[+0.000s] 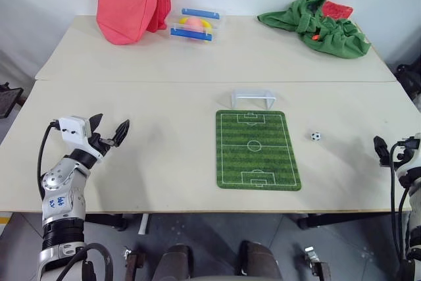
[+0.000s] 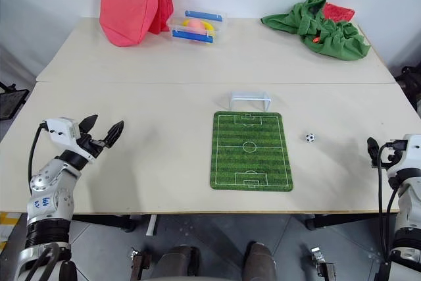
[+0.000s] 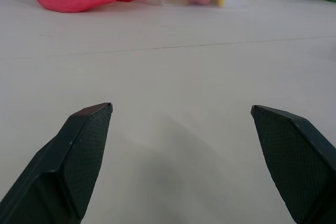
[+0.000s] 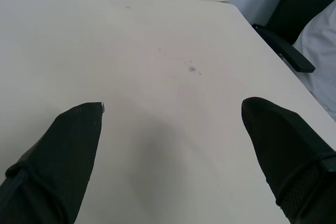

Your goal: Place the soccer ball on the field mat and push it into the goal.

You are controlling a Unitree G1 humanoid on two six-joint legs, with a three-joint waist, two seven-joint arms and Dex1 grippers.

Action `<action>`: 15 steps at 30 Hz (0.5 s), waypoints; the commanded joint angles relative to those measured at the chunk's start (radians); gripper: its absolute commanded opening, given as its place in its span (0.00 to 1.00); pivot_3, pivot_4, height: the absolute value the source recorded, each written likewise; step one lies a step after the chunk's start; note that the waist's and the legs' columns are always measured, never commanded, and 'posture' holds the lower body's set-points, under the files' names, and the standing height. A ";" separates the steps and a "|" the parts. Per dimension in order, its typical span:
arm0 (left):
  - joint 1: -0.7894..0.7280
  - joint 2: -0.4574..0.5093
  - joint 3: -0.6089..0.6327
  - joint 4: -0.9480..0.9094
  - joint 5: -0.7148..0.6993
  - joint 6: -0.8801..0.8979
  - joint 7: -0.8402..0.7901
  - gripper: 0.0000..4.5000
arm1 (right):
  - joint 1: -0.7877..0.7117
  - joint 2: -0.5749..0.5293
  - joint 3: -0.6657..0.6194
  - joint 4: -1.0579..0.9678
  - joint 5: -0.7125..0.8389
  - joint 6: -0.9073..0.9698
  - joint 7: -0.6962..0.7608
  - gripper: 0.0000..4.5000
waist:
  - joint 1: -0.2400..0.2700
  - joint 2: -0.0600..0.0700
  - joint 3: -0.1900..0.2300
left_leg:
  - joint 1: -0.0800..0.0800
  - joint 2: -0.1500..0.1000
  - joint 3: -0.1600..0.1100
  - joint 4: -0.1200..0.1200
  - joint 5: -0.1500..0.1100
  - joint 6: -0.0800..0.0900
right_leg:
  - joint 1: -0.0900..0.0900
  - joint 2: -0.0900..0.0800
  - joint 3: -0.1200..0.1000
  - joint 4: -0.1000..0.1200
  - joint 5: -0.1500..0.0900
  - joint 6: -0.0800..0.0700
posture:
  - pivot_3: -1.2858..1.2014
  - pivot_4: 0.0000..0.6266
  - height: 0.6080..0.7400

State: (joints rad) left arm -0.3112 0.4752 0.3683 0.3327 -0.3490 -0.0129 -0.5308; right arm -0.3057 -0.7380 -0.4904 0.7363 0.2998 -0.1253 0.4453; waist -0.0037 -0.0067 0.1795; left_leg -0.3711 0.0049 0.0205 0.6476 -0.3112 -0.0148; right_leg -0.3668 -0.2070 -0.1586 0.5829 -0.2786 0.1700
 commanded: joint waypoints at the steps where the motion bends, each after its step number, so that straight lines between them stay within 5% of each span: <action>1: -0.007 0.018 -0.005 -0.012 0.023 -0.051 -0.004 1.00 | 0.009 -0.021 -0.028 -0.056 0.016 0.005 -0.001 0.98 | 0.000 0.000 0.000 | 0.000 0.000 0.000 0.000 0.000 0.000 | 0.000 0.000 0.000 0.000 0.000 0.000 | 0.52 0.24 1.00; 11: -0.027 0.071 -0.029 -0.111 -0.086 0.107 -0.160 1.00 | 0.001 -0.055 0.007 -0.435 0.114 0.284 0.098 0.98 | -0.001 0.001 0.001 | 0.000 0.001 0.001 0.000 0.000 0.000 | -0.001 0.000 0.001 0.001 0.000 0.000 | 0.52 0.24 1.00; 15: -0.031 0.105 -0.099 -0.185 -0.103 0.175 -0.271 1.00 | -0.076 -0.061 0.118 -0.514 0.117 0.426 0.175 0.98 | 0.000 0.001 0.001 | 0.000 0.002 0.001 0.001 0.000 0.000 | -0.001 0.002 0.001 0.001 0.000 0.000 | 0.52 0.24 1.00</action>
State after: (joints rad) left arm -0.3336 0.5653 0.2911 0.2048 -0.4293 0.1494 -0.7536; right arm -0.3661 -0.7835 -0.4132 0.2666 0.4038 0.2525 0.5790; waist -0.0033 -0.0055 0.1802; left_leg -0.3712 0.0073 0.0213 0.6487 -0.3114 -0.0151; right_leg -0.3678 -0.2051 -0.1575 0.5839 -0.2784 0.1696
